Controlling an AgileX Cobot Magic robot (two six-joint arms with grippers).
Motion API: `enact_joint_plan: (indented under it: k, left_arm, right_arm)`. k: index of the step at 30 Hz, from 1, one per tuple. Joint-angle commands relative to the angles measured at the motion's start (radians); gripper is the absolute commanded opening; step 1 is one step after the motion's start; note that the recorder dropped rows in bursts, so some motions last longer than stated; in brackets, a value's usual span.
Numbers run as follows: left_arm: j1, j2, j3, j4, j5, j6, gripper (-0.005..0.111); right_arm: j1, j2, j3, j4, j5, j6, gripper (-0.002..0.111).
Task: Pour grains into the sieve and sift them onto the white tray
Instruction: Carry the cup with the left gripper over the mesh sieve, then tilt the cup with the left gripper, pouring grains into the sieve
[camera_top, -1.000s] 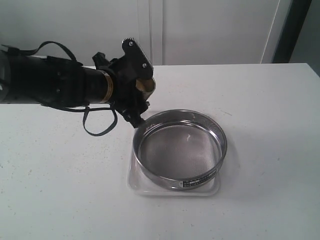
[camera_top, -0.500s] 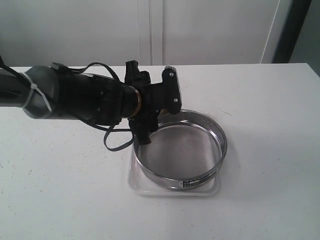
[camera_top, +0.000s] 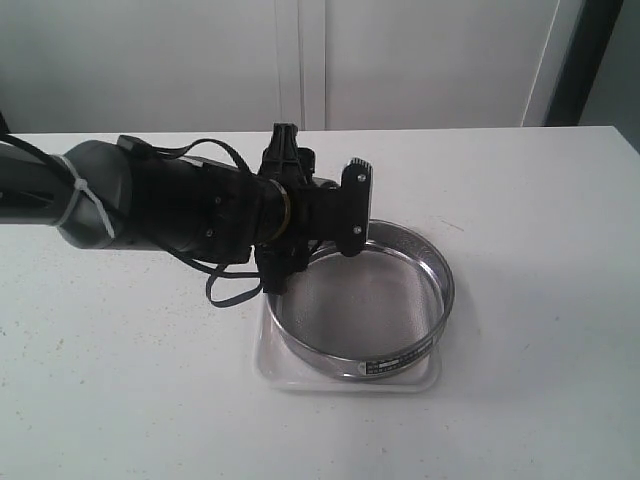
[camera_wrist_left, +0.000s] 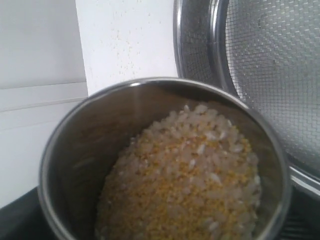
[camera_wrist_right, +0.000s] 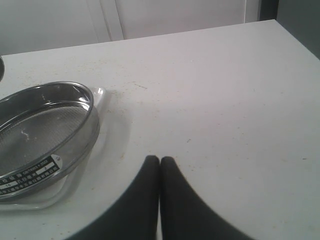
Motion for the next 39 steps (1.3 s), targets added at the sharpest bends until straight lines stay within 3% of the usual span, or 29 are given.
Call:
enact_joint_plan:
  k: [1,23,33,39]
  left_arm:
    - [-0.005,0.002,-0.007,0.076,0.013,-0.001,0.0]
    - [-0.007,0.062,-0.007,0.307,0.022,-0.001,0.0]
    - [-0.011,0.062,-0.007,0.307,0.018,-0.001,0.0]
    - [-0.053,0.062,-0.007,0.307,0.025,0.002,0.0]
  right_arm:
    - [0.002,-0.006,0.007,-0.007,-0.013,0.003,0.0]
    - [0.002,-0.006,0.007,-0.007,-0.013,0.003,0.0]
    - [0.002,-0.006,0.007,-0.007,-0.013,0.003,0.0]
    - [0.002,-0.006,0.007,-0.007,-0.013,0.003,0.0]
